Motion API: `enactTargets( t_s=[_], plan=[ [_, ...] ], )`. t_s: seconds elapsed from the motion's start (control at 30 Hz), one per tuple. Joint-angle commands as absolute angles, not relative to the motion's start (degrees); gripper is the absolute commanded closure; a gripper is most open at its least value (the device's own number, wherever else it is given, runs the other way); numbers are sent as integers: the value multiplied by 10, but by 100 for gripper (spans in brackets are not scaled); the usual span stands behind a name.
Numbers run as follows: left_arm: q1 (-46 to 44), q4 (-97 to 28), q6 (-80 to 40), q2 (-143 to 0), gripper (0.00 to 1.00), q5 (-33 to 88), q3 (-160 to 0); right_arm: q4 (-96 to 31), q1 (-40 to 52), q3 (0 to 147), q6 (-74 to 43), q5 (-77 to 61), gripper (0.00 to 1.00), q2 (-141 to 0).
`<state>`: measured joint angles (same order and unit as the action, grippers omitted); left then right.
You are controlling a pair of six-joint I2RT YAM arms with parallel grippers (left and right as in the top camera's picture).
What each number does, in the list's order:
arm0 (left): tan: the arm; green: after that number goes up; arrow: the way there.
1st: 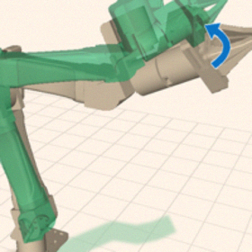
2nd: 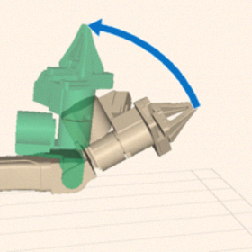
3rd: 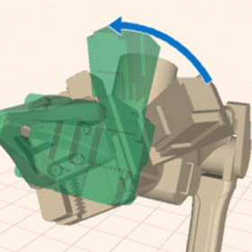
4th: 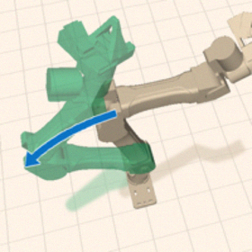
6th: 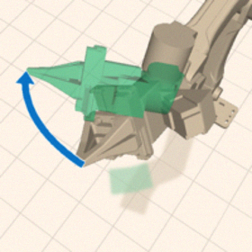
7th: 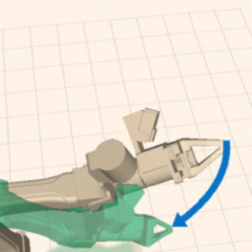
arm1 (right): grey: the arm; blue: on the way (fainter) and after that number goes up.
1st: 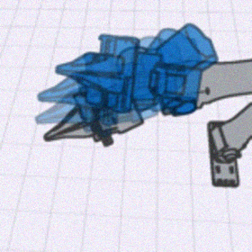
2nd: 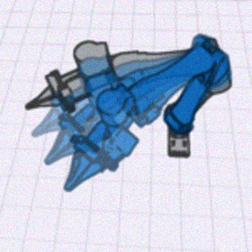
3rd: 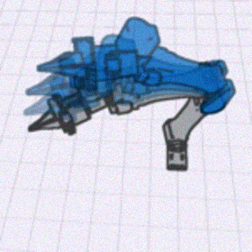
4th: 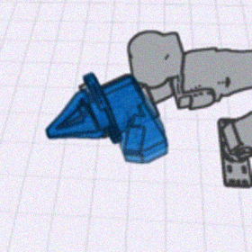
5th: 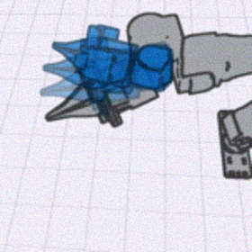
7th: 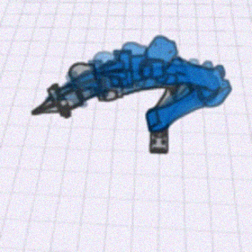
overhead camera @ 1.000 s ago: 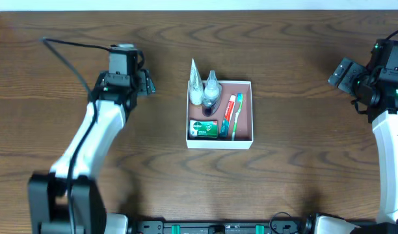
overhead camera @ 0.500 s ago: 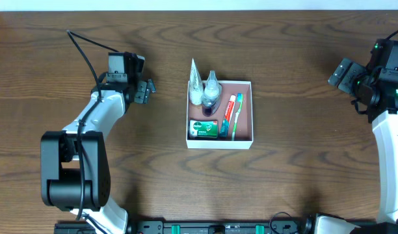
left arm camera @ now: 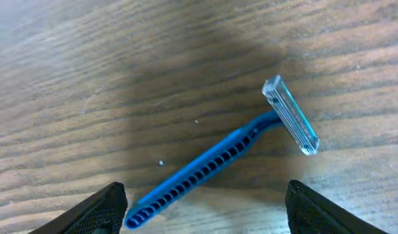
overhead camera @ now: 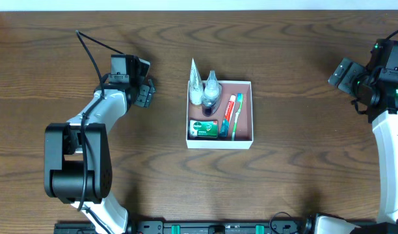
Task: Pack container
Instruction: 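Move the left gripper over the blue razor to grasp it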
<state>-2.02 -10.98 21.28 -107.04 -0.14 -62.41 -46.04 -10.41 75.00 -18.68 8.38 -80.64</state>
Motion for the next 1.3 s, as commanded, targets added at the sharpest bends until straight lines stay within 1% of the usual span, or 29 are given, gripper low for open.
enactTargets(
  t_s=[0.0,0.17,0.37,0.67,1.03,1.07,1.17,1.23,1.27],
  plan=[
    [-18,-124,222,-1075,24,11,-622,-461,-107,752,-192,84,1,-809],
    [-18,-151,222,-1075,32,11,-621,-461,-107,752,-192,84,1,-809],
    [-18,-149,223,-1075,32,11,-621,-461,-107,752,-192,84,1,-809],
    [-13,-76,227,-1095,31,11,-621,-461,-107,752,-192,84,1,-809],
    [-9,-75,227,-1131,32,11,-621,-461,-107,752,-192,84,1,-809],
    [-9,-80,227,-1131,33,11,-621,-461,-107,752,-192,84,1,-809],
    [-9,-105,226,-1131,45,22,-621,-461,-107,752,-192,84,1,-809],
    [-9,-122,227,-1131,56,36,-621,-461,-107,752,-192,84,1,-809],
    [-9,-128,227,-1131,63,40,-621,-461,-107,752,-192,84,1,-809]
  ],
)
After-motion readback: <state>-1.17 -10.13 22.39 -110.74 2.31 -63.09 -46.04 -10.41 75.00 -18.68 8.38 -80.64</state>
